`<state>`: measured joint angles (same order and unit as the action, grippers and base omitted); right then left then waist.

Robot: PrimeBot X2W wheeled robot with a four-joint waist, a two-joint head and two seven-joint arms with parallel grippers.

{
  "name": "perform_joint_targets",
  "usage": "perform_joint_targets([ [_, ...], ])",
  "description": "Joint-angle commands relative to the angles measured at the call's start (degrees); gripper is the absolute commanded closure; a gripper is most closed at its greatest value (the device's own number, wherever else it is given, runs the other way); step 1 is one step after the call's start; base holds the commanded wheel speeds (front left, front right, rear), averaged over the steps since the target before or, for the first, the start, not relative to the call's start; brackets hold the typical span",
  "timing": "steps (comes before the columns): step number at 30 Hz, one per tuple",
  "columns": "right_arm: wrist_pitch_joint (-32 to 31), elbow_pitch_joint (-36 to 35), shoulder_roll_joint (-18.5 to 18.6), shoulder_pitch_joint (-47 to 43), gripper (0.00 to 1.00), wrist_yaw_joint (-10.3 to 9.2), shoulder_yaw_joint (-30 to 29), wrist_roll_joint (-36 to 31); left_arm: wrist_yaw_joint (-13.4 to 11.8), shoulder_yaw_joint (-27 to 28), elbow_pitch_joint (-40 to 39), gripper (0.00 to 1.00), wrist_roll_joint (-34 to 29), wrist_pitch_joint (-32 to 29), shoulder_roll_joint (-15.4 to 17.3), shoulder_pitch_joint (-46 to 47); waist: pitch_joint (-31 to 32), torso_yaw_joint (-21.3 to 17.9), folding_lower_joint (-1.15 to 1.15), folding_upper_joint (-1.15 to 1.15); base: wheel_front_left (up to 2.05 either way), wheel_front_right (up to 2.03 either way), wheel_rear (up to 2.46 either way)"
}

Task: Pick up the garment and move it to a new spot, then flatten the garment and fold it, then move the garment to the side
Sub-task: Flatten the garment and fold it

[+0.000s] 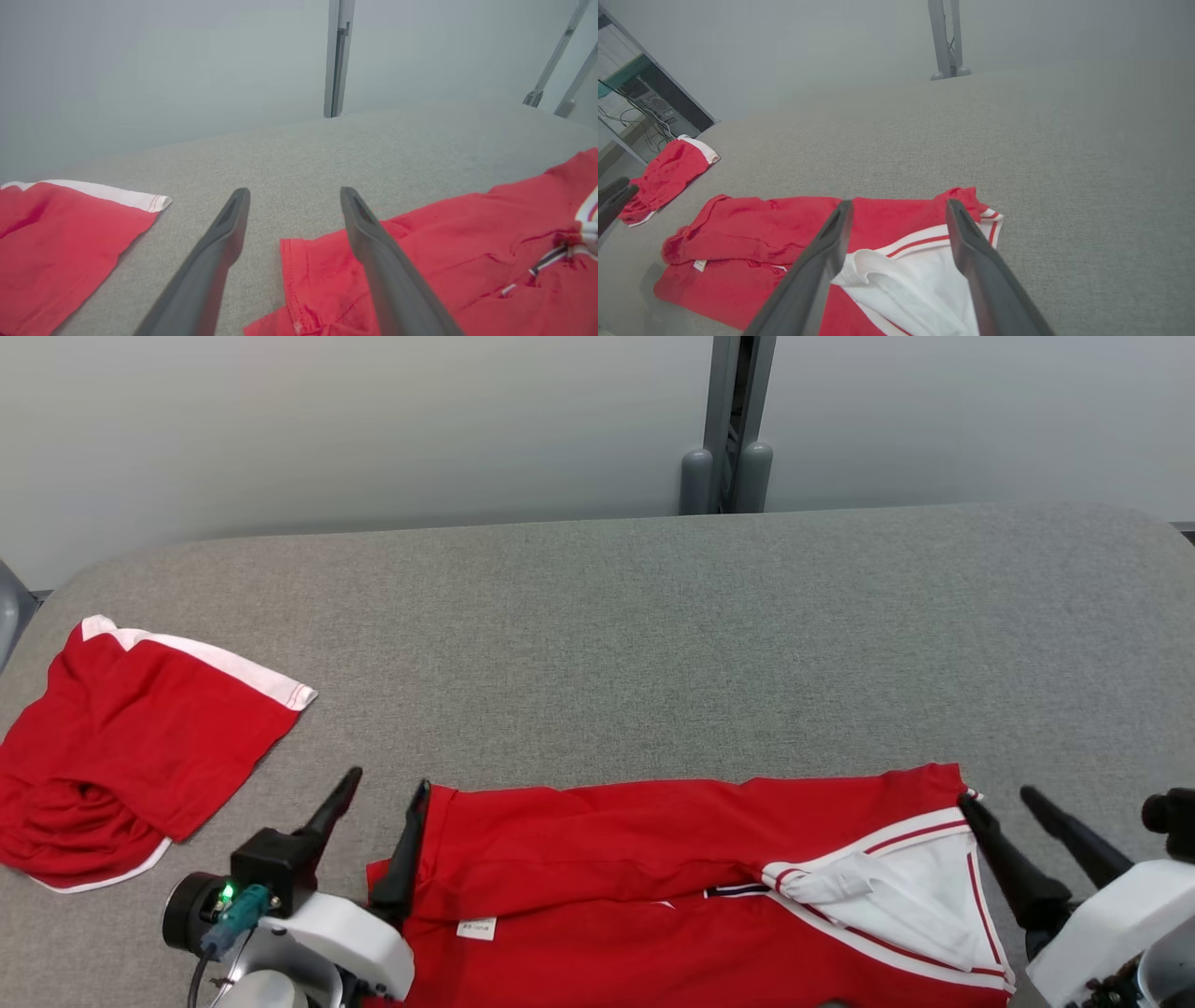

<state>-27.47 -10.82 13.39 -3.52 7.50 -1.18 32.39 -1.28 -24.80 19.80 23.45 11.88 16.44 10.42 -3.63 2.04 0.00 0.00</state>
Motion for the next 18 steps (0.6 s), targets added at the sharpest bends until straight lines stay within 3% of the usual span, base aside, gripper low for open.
perform_joint_targets([
  [1,2.91,0.51,-0.22,0.90,0.00,-0.02,0.05,-0.35,-0.84,1.07,-0.69,0.00,0.80,0.96,-0.50,-0.40,-0.01,-0.03,0.00,0.00,0.00,0.00,0.00],
  [6,17.99,2.99,-1.74,2.76,0.00,-0.02,2.46,0.33,-3.70,4.75,-2.91,0.00,0.67,3.00,-2.45,-1.64,0.08,-0.56,0.00,0.00,0.00,0.00,0.00],
  [9,26.25,5.45,-1.01,3.07,0.00,-0.02,4.46,-2.70,-4.22,7.45,-5.54,0.00,0.78,3.28,-4.53,-3.10,0.18,-0.65,0.00,0.00,0.00,0.00,0.00],
  [14,36.01,11.54,-1.98,3.31,0.00,-0.02,5.70,-7.41,-2.52,11.55,-9.88,0.00,-2.04,3.28,-7.67,-7.18,0.45,-0.52,0.00,0.00,0.00,0.00,0.00],
  [18,39.63,17.02,-3.83,4.00,0.00,-0.02,5.27,-9.21,-0.07,14.13,-10.20,0.00,-4.67,3.30,-10.09,-9.37,0.48,0.14,0.00,0.00,0.00,0.00,0.00],
])
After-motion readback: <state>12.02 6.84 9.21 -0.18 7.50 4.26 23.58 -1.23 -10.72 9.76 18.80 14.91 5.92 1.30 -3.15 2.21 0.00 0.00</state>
